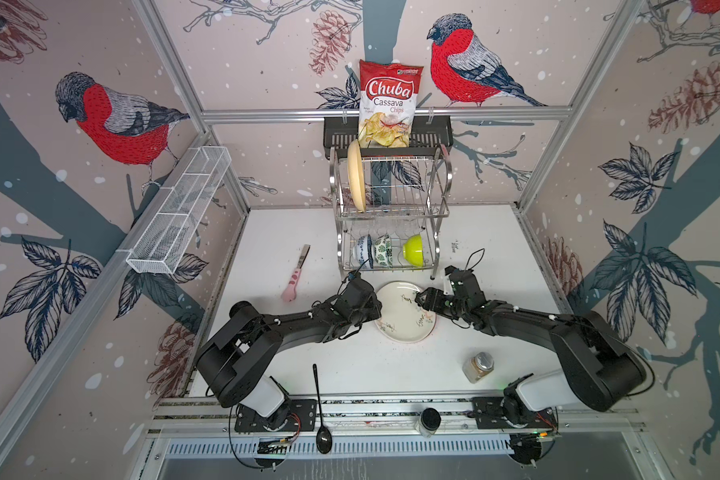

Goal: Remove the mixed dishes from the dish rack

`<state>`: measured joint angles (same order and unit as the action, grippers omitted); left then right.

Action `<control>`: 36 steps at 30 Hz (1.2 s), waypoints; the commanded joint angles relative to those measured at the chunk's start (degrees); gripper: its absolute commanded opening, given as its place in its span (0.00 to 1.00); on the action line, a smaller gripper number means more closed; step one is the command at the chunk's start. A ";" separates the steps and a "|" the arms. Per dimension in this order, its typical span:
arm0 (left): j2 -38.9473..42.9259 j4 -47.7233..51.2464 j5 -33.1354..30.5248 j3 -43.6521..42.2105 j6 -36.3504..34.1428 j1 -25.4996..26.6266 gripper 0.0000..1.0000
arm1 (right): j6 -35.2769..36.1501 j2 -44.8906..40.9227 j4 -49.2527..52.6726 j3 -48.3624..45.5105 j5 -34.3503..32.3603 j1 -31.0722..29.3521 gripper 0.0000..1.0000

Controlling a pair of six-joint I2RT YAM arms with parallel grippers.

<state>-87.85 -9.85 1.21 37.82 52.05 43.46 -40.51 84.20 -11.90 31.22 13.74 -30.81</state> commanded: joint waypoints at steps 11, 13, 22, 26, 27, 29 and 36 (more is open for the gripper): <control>8.46 6.13 -0.69 -1.47 -0.82 -0.13 0.96 | -2.14 5.22 -3.74 3.03 0.90 -5.83 0.72; 10.97 7.45 -1.49 -2.10 -0.73 -0.38 0.97 | -2.38 5.22 -3.85 2.89 0.72 -5.84 0.72; 23.31 11.06 -8.85 -6.09 -1.16 -1.75 0.97 | -2.05 0.29 -0.20 2.11 -1.20 -3.52 0.77; 27.58 12.66 -9.56 -8.15 -0.82 -4.08 0.97 | -2.55 -1.94 0.21 1.87 -1.53 -3.96 0.77; 28.29 13.25 -9.67 -8.33 -0.78 -4.65 0.97 | -2.64 -1.84 0.29 2.14 -1.52 -4.42 0.77; 29.82 14.42 -9.89 -8.43 -1.06 -5.75 0.96 | -2.86 -0.72 0.65 3.16 -1.90 -6.03 0.77; 33.30 17.38 -11.74 -7.99 -1.88 -6.79 0.96 | -4.05 4.48 0.18 6.59 -2.55 -10.58 0.75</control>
<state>-55.48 5.61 -8.88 29.58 51.00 36.99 -43.51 87.50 -11.53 36.75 10.92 -40.62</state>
